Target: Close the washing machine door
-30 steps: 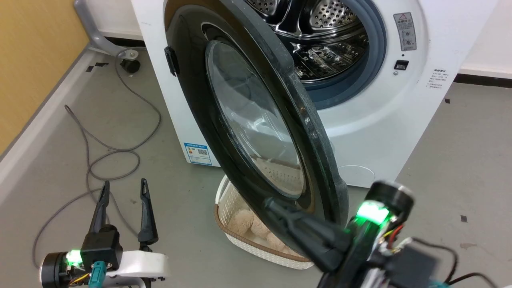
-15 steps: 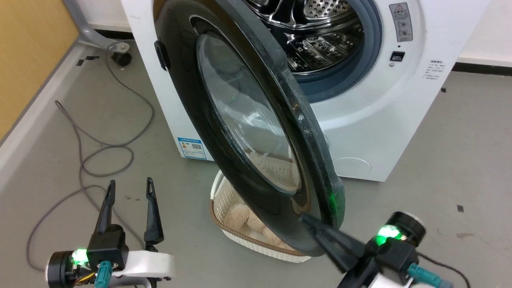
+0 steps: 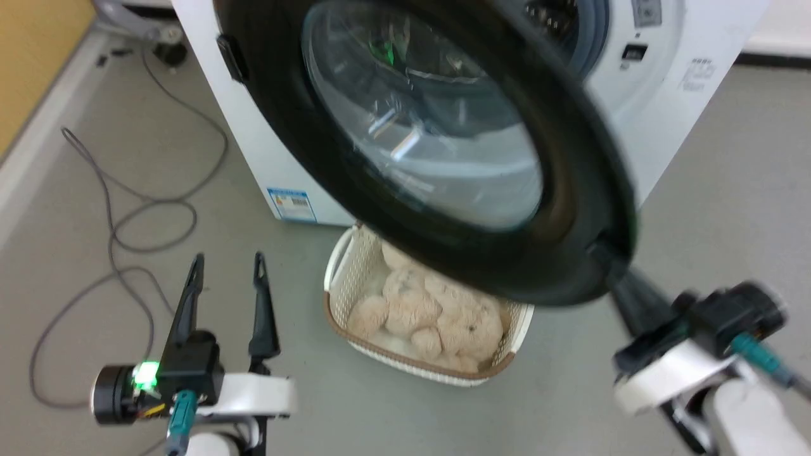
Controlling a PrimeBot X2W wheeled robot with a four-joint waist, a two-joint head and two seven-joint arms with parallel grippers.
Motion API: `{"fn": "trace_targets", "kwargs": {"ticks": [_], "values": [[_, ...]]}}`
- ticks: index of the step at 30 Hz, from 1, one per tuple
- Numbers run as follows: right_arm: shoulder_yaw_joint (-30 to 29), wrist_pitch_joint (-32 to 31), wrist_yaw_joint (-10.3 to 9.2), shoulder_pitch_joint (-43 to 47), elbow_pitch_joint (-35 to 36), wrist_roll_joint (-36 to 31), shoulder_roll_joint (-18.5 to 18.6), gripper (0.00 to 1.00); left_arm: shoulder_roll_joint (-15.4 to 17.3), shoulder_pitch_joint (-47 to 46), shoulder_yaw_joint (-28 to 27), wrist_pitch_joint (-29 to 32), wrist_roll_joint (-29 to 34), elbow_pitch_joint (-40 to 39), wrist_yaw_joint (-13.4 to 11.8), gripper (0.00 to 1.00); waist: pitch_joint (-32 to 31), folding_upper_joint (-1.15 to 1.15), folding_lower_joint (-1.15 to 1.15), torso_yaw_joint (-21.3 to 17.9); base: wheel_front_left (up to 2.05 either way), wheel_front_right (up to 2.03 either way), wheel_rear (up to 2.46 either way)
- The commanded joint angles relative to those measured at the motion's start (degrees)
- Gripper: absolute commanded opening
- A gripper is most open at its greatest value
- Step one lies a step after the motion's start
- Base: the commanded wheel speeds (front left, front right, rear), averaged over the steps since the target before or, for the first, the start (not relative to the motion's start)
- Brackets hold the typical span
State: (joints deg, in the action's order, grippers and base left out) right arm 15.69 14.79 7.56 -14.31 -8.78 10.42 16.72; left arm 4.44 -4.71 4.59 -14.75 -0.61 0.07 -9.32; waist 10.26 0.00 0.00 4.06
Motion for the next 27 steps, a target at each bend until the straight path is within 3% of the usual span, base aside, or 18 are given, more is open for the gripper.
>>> {"fn": "trace_targets", "kwargs": {"ticks": [1,7,14,27], "values": [[-0.67,0.21,-0.08,-1.24,-0.47,-0.57,-0.43,0.00,-0.09,-1.08,0.12,-0.25,0.10,-0.26,0.12,1.00,1.48,0.00,0.00,0.20,0.00,0.00,0.00],[-6.19,0.21,-0.08,-7.68,-5.24,-2.84,-1.04,0.00,-0.47,-4.25,1.53,-0.25,0.09,-0.40,0.14,1.00,5.49,0.00,0.00,1.43,0.00,0.00,0.00],[-10.09,0.21,-0.08,-16.95,-10.88,-4.99,0.99,0.00,-0.73,-6.88,2.48,-0.25,-0.02,-1.02,0.07,1.00,9.28,0.00,0.00,2.87,0.00,0.00,0.00],[-9.68,0.21,-0.08,-33.11,-25.10,-8.24,5.96,0.00,-1.11,-9.97,3.40,-0.25,-0.70,-1.31,-0.10,1.00,14.13,0.00,0.00,4.09,0.00,0.00,0.00]]}}
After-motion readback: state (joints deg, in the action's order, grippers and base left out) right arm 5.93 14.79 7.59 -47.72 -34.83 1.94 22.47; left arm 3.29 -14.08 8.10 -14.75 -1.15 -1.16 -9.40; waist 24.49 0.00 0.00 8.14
